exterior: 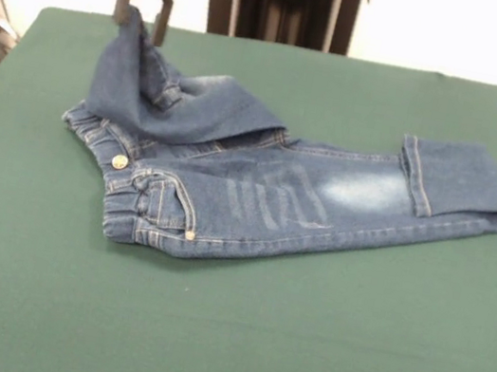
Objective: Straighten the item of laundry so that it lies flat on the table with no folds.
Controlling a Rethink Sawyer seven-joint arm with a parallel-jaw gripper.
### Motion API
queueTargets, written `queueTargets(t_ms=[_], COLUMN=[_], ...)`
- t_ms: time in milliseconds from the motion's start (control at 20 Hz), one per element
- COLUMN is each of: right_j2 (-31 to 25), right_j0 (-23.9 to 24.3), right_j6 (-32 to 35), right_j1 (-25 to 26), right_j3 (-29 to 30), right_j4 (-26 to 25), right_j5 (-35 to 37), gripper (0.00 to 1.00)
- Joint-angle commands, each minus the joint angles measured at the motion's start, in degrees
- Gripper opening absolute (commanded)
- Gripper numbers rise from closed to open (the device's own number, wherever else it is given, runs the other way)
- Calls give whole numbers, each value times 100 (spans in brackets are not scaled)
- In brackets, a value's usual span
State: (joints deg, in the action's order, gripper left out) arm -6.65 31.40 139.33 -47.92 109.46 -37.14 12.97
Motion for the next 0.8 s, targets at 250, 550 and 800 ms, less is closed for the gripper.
queueTargets(t_ms=[250,550,800], right_j2=[220,357,384], right_j0=[-814,-866,-755], right_j6=[692,628,490], right_j1=[773,1079,1216], right_j3=[115,-82,-152], right_j4=[208,144,77], right_j5=[-144,-373,-505], gripper=[100,100,100])
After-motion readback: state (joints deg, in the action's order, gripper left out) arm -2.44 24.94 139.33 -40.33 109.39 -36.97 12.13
